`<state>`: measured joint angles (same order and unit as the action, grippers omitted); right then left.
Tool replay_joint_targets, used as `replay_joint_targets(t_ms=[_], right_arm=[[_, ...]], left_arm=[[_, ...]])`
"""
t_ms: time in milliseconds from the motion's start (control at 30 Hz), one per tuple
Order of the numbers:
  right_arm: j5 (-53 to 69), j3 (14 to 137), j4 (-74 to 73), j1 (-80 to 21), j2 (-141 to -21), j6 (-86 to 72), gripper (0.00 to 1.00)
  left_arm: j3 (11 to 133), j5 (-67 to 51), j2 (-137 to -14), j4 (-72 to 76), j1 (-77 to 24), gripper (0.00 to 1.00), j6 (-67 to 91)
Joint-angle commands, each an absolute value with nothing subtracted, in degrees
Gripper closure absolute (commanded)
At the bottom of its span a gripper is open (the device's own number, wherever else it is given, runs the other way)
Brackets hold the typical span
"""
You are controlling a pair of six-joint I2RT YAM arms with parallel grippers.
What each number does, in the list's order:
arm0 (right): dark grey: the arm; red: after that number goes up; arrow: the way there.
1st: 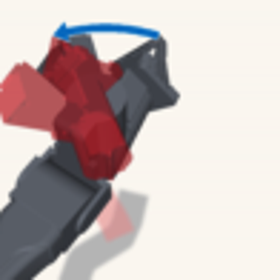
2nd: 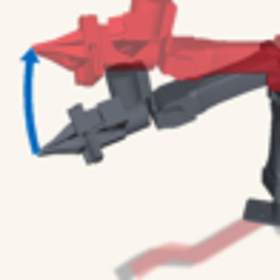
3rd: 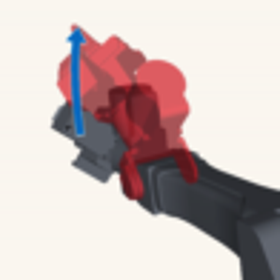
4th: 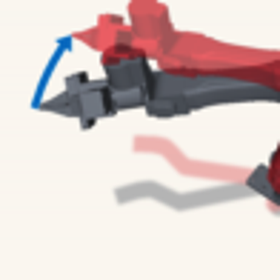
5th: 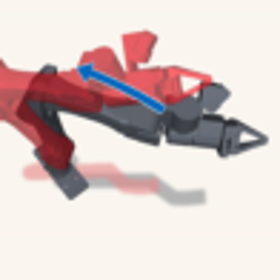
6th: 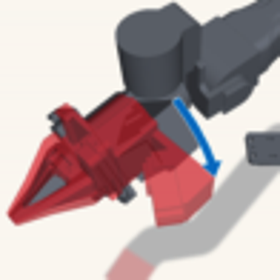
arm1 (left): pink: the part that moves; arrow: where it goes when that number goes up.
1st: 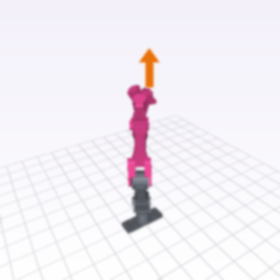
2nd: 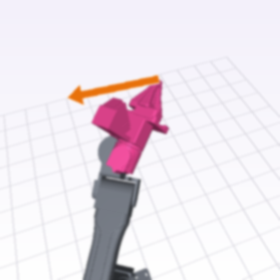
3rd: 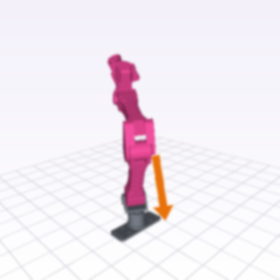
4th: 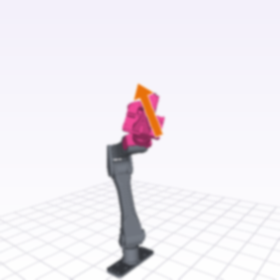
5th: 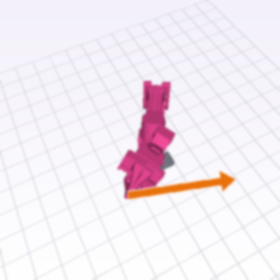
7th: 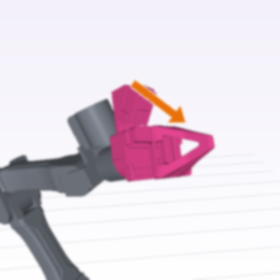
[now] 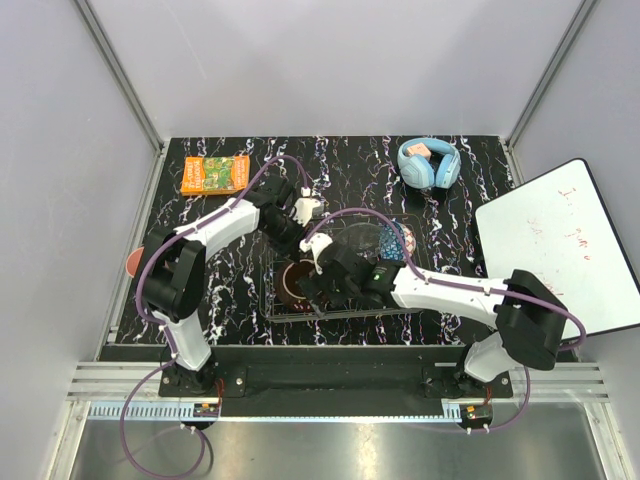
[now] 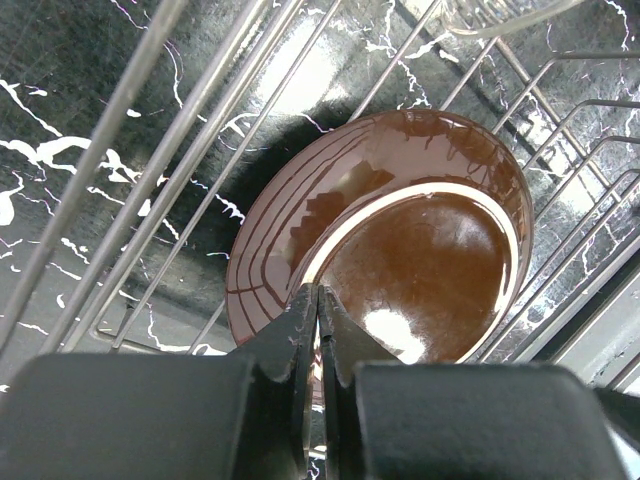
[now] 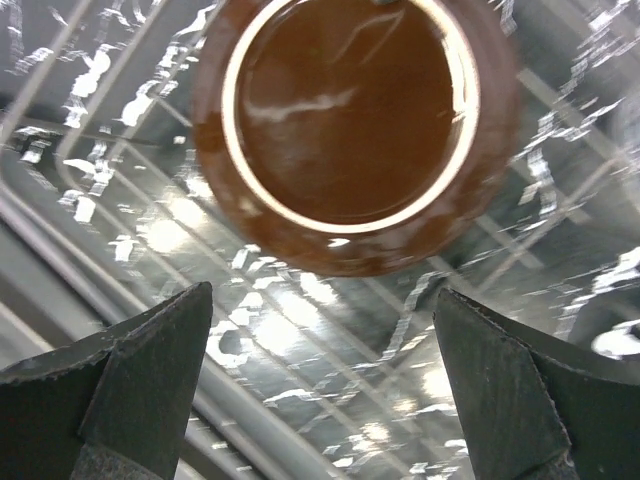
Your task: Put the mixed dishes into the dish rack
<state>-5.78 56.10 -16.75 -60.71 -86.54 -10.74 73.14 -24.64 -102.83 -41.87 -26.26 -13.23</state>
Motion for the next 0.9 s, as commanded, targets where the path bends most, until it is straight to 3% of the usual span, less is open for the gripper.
replay_joint_targets(t_ms=[0,533,867], right_arm=[[-0.1,59.1,-18.6,-61.1,-88.9,-22.4,0.0],[-6.5,57.9,-24.1,-57.7,-92.2,-44.6,0.0],[-1.3,57.6,-20.7,-50.6,-93.7,-53.6,0.0]], left_arm=[[72.0,-23.2,-104.1,-40.6,-26.1,0.93,-14.6],[71.2,-22.2,-102.8,-40.6,-26.1,0.94,-14.8],[71.5,-20.8,-100.5,-42.1,-26.1,0.95,-15.3]])
